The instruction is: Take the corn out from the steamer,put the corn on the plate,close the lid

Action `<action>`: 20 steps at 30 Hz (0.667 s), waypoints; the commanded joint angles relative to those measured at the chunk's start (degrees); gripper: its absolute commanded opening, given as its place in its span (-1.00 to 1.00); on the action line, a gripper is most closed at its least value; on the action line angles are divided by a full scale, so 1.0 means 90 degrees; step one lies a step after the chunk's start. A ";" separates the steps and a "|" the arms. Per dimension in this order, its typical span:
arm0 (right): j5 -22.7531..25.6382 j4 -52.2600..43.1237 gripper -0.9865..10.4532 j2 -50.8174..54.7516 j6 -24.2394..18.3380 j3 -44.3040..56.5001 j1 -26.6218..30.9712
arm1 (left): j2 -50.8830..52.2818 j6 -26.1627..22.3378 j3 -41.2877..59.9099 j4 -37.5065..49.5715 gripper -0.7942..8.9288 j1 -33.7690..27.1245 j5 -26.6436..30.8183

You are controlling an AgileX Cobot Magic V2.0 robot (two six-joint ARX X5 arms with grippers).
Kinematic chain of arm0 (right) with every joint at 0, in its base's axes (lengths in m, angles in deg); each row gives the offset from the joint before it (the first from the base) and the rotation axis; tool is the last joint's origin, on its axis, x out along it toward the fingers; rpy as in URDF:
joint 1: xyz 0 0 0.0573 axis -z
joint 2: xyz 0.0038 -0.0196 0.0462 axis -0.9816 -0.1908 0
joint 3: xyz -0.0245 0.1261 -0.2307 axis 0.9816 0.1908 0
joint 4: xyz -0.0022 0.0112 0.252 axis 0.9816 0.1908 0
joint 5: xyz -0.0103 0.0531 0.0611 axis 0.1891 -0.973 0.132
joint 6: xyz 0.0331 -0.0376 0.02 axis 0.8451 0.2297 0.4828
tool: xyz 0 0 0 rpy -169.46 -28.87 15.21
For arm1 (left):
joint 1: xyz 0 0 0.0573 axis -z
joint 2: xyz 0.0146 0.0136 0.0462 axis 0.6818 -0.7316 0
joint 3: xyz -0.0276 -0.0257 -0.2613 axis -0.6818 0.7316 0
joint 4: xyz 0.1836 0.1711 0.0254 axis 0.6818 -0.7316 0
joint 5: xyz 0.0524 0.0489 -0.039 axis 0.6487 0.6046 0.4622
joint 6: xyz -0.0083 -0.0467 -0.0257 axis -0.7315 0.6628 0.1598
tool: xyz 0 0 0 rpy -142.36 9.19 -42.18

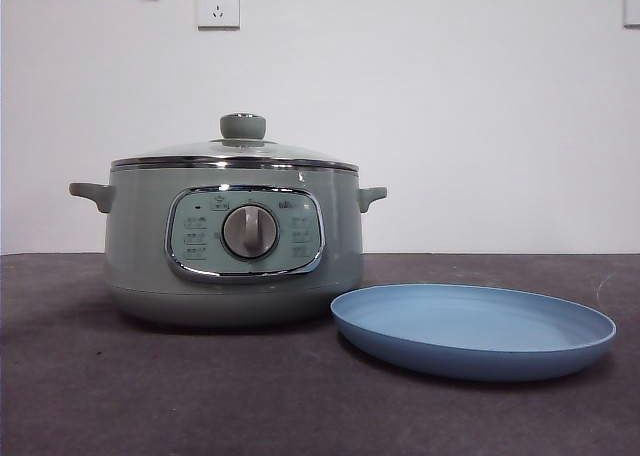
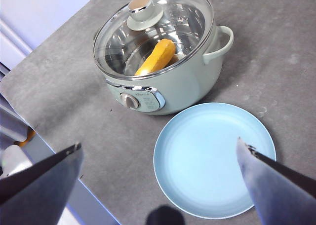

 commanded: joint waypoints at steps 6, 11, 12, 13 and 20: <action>0.0005 -0.0029 0.25 -0.0007 0.0100 -0.0005 -0.0017 | -0.1265 -0.0556 -0.0211 0.0631 0.27 0.0466 0.0896; 0.0005 -0.0029 0.25 -0.0007 0.0100 -0.0005 -0.0017 | -0.1780 -0.0719 -0.0211 0.0733 0.27 0.0678 0.1229; 0.0005 -0.0029 0.25 -0.0007 0.0100 -0.0005 -0.0017 | -0.1875 -0.0716 -0.0211 0.0736 0.26 0.0714 0.1321; 0.0005 -0.0029 0.25 -0.0007 0.0100 -0.0005 -0.0017 | -0.1957 -0.0719 -0.0211 0.0736 0.26 0.0748 0.1384; 0.0005 -0.0029 0.25 -0.0007 0.0097 -0.0005 -0.0017 | -0.2295 -0.0709 -0.0211 0.0731 0.26 0.0899 0.1651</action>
